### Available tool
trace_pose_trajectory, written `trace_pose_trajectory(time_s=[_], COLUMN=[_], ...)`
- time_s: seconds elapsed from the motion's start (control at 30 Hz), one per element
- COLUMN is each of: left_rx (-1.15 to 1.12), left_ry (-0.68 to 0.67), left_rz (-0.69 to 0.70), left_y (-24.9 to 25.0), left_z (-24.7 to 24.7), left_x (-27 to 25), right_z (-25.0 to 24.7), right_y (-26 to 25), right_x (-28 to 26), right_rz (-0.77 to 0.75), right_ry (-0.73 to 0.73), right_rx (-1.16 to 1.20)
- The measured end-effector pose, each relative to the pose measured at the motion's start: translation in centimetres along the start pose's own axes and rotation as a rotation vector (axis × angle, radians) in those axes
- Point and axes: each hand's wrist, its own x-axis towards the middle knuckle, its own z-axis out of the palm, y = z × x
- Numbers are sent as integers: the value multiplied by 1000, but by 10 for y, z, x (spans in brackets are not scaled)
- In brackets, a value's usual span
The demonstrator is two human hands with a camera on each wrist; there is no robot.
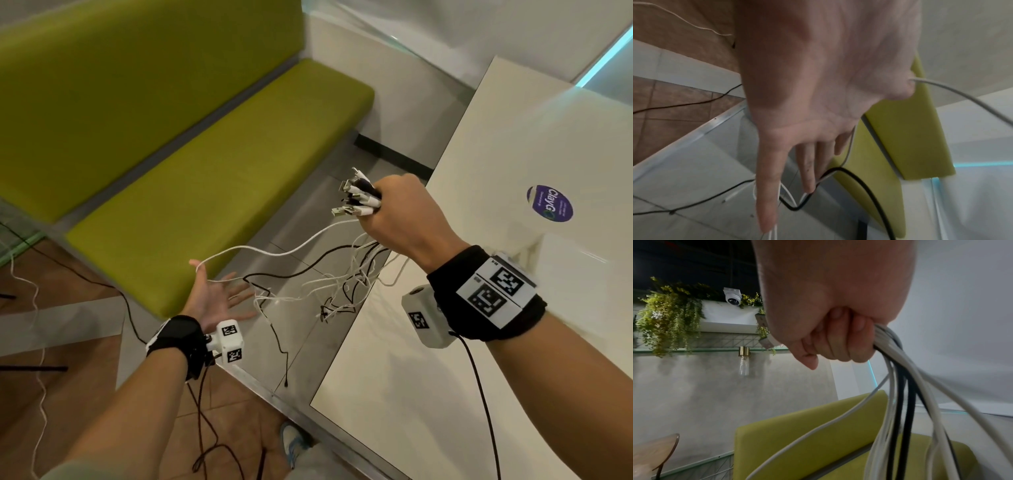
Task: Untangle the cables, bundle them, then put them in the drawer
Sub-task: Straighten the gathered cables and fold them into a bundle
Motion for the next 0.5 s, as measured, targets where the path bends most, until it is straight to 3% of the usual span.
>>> trace_pose_trajectory(time_s=[0.17,0.5], left_rx=[-45,242], left_ry=[-40,-60], left_rz=[66,104], left_y=[8,2], left_z=[22,36], left_x=[3,17], right_z=[-6,-17], right_y=[-3,-8], right_x=[0,0], right_rz=[-16,-62], right_ry=[33,91], right_rx=[39,159])
